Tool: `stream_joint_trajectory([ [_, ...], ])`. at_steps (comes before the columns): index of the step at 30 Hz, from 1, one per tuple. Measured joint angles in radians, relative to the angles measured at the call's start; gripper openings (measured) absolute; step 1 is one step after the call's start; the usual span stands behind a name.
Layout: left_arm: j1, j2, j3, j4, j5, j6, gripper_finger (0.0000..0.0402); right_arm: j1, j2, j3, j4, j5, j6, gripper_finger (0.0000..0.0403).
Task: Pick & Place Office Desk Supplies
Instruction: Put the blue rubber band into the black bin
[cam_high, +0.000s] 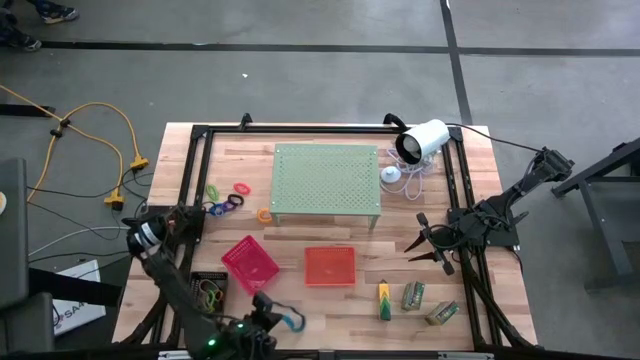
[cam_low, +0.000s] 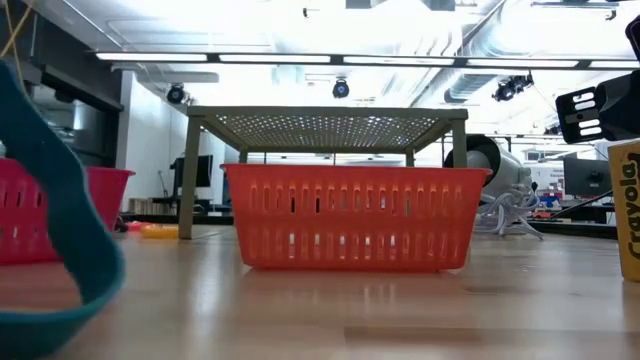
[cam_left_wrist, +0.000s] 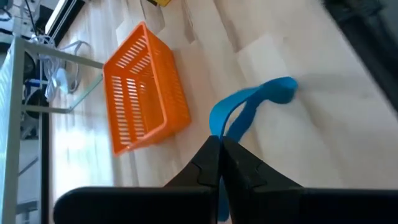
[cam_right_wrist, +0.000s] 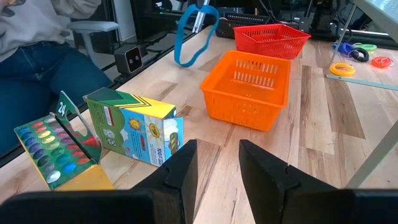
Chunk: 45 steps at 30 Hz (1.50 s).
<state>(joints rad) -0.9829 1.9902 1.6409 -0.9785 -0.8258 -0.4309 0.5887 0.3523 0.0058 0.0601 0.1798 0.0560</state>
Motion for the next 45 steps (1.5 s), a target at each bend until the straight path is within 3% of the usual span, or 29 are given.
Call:
stream_joint_trajectory([
  [13,-0.103,-0.040,0.000,-0.190,-0.010,-0.322,0.0001,0.000,0.000,0.000,0.000,0.000,0.000,0.0106],
  [22,-0.142,-0.154,0.000,-0.342,0.144,-0.476,0.0001,0.000,0.000,0.000,0.000,0.000,0.000,0.0106],
  [34,-0.245,-0.244,0.000,-0.573,0.255,-0.683,0.0001,0.000,0.000,0.000,0.000,0.000,0.000,0.0106],
  [45,-0.368,-0.250,0.000,-0.593,0.313,-0.714,0.0001,0.000,0.000,0.000,0.000,0.000,0.000,0.0106],
])
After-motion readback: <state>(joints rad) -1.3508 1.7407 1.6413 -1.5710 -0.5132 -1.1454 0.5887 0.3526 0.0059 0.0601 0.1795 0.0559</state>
